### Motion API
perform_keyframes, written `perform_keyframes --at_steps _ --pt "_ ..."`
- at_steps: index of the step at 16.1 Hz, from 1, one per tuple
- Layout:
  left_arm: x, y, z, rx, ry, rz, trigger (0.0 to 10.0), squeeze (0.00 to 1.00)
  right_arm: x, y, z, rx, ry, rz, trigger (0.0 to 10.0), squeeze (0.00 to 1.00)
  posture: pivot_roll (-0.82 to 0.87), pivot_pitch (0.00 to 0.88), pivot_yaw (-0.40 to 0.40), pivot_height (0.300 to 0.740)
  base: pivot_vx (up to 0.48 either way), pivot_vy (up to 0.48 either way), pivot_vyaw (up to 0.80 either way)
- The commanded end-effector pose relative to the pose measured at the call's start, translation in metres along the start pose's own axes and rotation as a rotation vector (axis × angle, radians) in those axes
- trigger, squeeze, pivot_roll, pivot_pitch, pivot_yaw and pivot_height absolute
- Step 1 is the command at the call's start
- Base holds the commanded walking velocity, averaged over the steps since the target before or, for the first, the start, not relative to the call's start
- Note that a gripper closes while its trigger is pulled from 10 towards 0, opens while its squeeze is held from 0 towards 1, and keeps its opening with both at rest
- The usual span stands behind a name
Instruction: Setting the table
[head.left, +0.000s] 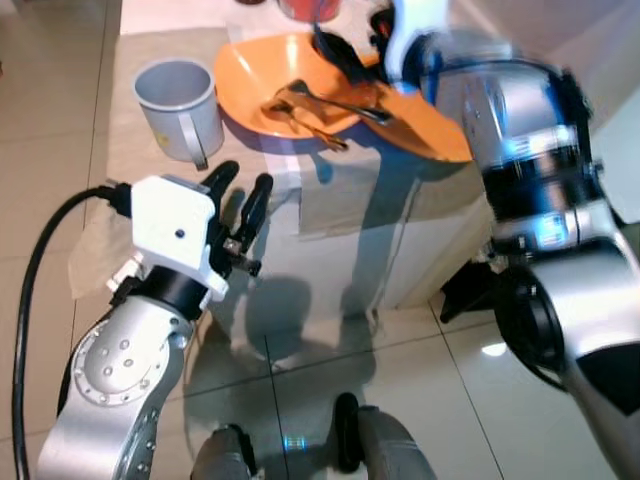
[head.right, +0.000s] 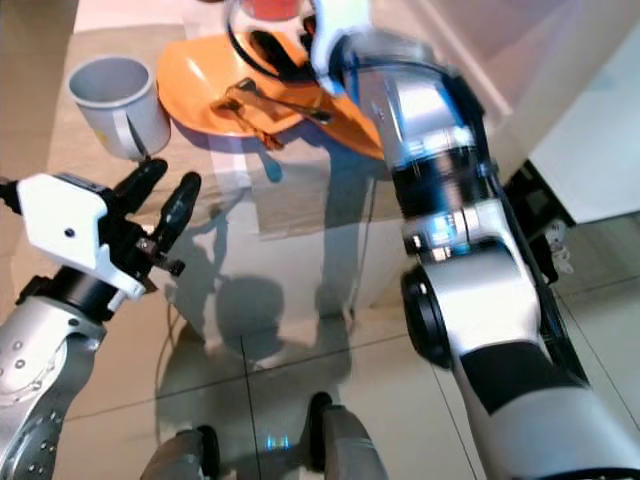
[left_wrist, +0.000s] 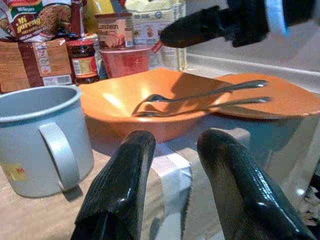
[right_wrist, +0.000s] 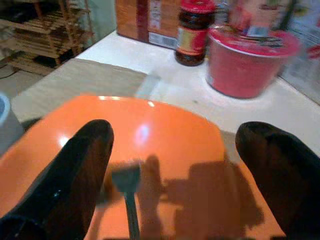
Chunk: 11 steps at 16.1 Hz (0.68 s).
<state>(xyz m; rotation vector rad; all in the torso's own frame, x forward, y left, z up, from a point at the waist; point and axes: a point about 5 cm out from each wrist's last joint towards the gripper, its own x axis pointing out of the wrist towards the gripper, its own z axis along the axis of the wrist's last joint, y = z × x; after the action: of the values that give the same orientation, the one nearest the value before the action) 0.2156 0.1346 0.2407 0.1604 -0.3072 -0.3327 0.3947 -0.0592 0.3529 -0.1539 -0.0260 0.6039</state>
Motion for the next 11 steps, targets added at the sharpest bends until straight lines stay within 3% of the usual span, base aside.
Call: perform_keyframes --at_steps 1,2,3,4,5,6,7,8,11 --pt "-0.002 -0.003 0.007 -0.001 -0.022 -0.01 10.0 0.0 0.002 0.001 0.007 -0.014 -0.007 0.016 10.0 0.0 -0.06 0.278 -0.071 0.74 0.0 0.0 0.0" --pt "0.0 -0.003 0.009 0.002 -0.029 -0.008 10.0 0.0 0.006 -0.001 0.0 -0.064 0.115 0.0 10.0 0.0 -0.06 0.268 -0.075 0.74 0.0 0.0 0.0" --pt "0.001 -0.003 0.01 0.004 -0.031 -0.008 10.0 0.0 0.007 -0.003 -0.002 -0.073 0.146 -0.015 9.1 0.0 -0.06 0.267 -0.076 0.74 0.0 0.0 0.0" --pt "0.002 -0.004 0.01 0.004 -0.036 -0.01 10.0 0.0 0.008 -0.004 -0.002 -0.076 0.172 -0.018 4.9 0.0 -0.06 0.258 -0.076 0.74 0.0 0.0 0.0" --pt "0.003 -0.005 0.011 0.004 -0.038 -0.011 10.0 0.0 0.009 -0.005 -0.001 -0.078 0.176 -0.025 3.2 0.0 -0.06 0.254 -0.077 0.74 0.0 0.0 0.0" --pt "0.005 -0.005 0.012 0.002 -0.041 -0.012 10.0 0.0 0.01 -0.005 0.003 -0.096 0.185 -0.012 0.0 0.0 -0.06 0.246 -0.077 0.74 0.0 0.0 0.0" --pt "0.006 -0.005 0.012 0.003 -0.042 -0.014 10.0 0.0 0.011 -0.002 0.006 -0.12 0.199 0.019 2.7 0.0 -0.06 0.241 -0.077 0.74 0.0 0.0 0.0" --pt "0.007 -0.005 0.012 0.005 -0.046 -0.016 10.0 0.0 0.012 0.002 0.007 -0.137 0.217 0.057 10.0 0.0 -0.07 0.234 -0.076 0.74 0.0 0.0 0.0" --pt "0.012 -0.005 0.014 0.009 -0.057 -0.018 10.0 0.0 0.014 0.007 0.007 -0.164 0.255 0.107 10.0 0.0 -0.06 0.22 -0.074 0.74 0.0 0.0 0.0"
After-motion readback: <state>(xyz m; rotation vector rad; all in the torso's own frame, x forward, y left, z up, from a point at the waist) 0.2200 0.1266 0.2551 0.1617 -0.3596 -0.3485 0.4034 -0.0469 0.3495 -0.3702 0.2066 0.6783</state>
